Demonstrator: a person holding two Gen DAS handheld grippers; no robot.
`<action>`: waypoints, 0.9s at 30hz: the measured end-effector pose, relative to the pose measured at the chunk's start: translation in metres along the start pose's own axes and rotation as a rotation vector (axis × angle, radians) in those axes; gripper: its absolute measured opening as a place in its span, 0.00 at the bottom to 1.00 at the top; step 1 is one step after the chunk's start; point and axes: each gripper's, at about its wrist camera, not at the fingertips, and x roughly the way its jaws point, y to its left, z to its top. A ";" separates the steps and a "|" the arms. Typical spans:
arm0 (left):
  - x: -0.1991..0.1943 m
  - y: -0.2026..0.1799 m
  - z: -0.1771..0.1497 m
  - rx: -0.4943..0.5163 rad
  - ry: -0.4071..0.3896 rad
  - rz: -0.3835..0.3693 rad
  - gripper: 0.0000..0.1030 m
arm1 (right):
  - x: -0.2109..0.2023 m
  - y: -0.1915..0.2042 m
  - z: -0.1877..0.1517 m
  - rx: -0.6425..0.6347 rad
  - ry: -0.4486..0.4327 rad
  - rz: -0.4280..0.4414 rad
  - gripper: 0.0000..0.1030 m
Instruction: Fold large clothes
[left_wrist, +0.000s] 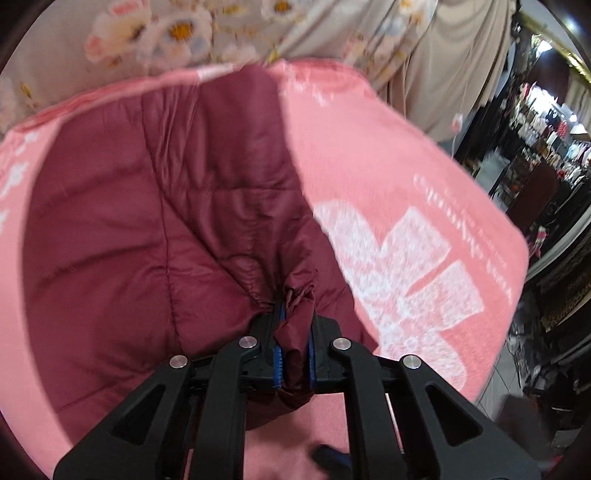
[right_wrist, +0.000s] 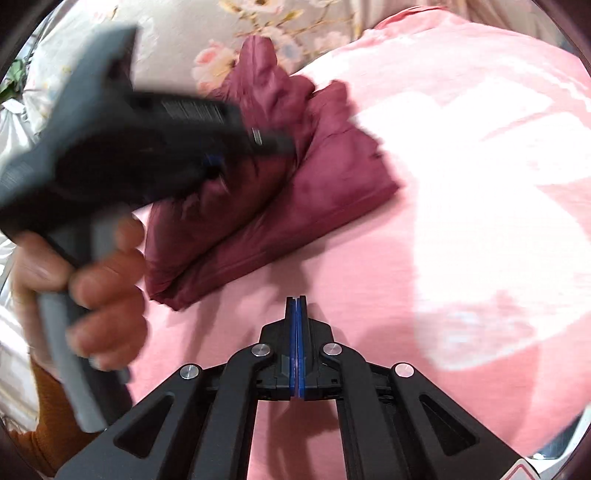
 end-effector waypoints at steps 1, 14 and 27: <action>0.007 -0.001 -0.002 -0.001 0.014 0.003 0.08 | -0.003 -0.002 0.001 0.001 -0.006 -0.009 0.01; -0.064 0.000 0.022 0.021 -0.124 -0.133 0.64 | -0.044 0.011 0.029 -0.055 -0.166 -0.020 0.56; -0.043 0.038 0.114 0.063 -0.131 0.097 0.59 | -0.005 0.015 0.089 0.019 -0.153 0.072 0.42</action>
